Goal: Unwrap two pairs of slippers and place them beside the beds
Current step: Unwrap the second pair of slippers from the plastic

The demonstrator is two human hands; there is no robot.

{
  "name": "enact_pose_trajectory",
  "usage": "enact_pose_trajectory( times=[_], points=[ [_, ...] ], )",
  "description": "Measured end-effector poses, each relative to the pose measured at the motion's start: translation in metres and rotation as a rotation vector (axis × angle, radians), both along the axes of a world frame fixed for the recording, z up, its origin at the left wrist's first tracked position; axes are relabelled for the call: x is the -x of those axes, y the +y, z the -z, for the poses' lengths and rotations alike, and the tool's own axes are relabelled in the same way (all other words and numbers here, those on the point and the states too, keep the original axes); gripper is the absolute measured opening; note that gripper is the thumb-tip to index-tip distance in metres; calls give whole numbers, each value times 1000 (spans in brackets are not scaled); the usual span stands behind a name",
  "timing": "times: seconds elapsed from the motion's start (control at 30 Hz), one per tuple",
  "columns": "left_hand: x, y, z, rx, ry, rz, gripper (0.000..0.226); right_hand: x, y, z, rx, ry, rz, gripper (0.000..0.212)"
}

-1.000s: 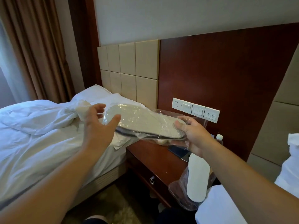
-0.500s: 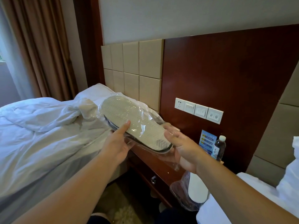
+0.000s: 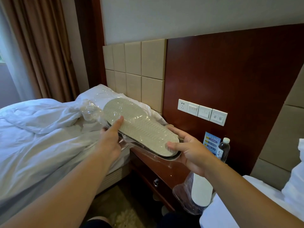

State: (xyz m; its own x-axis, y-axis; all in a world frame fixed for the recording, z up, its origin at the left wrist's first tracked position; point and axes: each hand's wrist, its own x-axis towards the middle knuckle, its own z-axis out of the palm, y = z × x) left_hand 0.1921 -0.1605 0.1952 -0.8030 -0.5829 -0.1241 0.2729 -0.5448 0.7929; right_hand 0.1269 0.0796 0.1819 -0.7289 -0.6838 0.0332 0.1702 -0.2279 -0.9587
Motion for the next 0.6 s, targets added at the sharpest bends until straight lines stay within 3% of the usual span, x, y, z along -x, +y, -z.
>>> enact_pose_trajectory(
  times=[0.27,0.43,0.6],
  points=[
    [0,1,1,2,-13,14,57,-9,-2,1,-183,117,26,66],
    [2,-3,1,18,-3,-19,62,-5,0,2,-171,35,23,58],
    [0,6,8,-19,-55,84,98,-6,-3,7,-117,-7,64,48]
  ],
)
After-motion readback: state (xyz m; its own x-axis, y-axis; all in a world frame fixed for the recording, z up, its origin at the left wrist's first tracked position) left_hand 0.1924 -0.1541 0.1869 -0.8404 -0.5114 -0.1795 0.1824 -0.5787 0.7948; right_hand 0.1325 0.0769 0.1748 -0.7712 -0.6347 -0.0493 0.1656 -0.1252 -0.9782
